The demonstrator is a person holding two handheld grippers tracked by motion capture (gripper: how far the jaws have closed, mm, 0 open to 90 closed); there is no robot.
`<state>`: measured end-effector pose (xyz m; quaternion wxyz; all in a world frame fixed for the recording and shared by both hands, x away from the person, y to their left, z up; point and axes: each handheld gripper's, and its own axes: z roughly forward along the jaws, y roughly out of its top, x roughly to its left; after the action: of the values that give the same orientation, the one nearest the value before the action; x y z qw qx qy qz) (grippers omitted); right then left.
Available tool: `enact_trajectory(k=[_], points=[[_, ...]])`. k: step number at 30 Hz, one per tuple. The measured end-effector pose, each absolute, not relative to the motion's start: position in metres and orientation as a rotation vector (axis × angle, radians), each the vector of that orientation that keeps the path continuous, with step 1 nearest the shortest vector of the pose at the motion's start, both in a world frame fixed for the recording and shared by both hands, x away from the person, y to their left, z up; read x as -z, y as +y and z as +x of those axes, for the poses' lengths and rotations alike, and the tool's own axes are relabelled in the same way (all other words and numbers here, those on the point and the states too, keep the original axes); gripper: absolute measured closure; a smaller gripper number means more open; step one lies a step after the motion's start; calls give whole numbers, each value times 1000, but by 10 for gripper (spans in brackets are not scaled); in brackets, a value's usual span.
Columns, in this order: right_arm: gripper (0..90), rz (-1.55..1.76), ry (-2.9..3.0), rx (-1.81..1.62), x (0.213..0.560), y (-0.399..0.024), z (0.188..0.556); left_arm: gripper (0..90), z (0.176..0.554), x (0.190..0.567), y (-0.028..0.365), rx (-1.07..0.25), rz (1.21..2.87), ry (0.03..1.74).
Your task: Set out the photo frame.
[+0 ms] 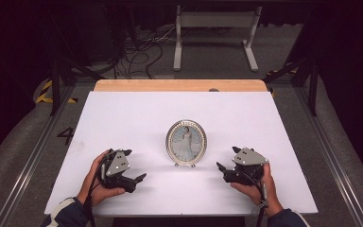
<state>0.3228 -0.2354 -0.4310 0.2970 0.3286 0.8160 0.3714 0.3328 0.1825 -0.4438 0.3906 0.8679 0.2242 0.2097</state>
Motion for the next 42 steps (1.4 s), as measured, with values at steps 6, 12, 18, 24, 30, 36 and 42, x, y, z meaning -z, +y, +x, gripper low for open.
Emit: enact_trajectory(k=[6,12,18,24,30,36,42], points=[[232,888,2162,-974,432,-243,321,73,331,444,193,-539,2192,592],[232,916,2146,-971,433,-253,319,74,328,445,205,-541,2185,619],[232,943,2118,-974,433,-262,317,73,324,446,219,-550,2167,655],[230,965,2104,-969,434,-271,315,73,322,446,235,-556,2147,696],[228,987,2082,-965,433,-281,312,74,320,447,251,-555,2121,737],[227,1014,2066,-961,434,-291,310,74,318,448,262,-563,2114,764],[226,1033,2050,-961,434,-297,307,75,316,449,273,-569,2096,799]])
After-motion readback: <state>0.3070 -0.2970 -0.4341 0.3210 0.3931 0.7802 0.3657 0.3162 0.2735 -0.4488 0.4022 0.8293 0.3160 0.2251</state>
